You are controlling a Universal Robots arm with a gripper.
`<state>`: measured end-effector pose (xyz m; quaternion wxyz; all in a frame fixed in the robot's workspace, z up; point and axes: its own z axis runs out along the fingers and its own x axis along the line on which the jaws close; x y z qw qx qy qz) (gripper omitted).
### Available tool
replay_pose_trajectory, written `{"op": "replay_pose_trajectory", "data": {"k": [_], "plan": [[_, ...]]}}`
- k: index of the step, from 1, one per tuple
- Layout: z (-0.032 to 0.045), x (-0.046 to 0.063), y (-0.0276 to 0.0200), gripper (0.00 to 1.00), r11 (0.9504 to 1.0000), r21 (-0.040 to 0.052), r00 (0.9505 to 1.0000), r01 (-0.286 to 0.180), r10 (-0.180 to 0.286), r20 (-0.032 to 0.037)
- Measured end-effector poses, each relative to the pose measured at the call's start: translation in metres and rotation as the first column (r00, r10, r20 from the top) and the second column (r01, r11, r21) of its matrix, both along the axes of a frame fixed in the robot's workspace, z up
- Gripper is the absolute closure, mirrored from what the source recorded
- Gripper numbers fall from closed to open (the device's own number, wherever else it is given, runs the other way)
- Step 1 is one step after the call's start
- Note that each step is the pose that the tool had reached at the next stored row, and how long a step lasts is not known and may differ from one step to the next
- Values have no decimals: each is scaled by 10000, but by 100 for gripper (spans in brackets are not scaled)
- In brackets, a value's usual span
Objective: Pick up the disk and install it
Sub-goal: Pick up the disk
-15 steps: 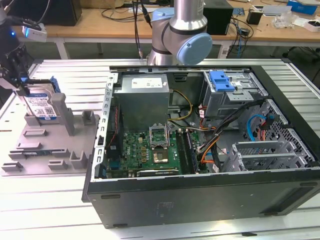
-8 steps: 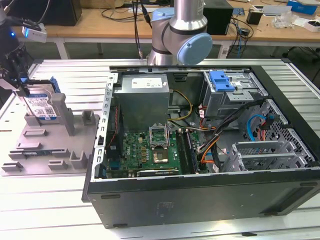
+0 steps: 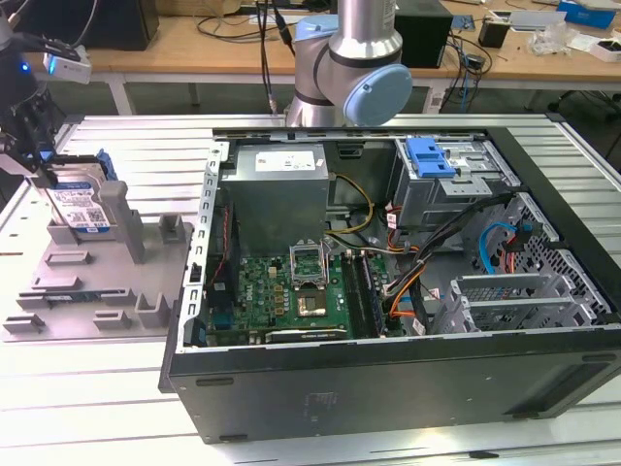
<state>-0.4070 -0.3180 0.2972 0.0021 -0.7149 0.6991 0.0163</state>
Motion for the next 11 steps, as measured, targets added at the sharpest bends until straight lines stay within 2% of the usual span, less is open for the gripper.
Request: {"op": "replay_pose_trajectory", "data": {"k": [3, 4, 11], "plan": [[-8, -1, 0, 59, 10000, -1, 10000, 0, 0, -1], [-9, -1, 0, 63, 10000, -1, 10000, 0, 0, -1], [-15, -1, -1, 63, 10000, 0, 10000, 0, 0, 0]]}}
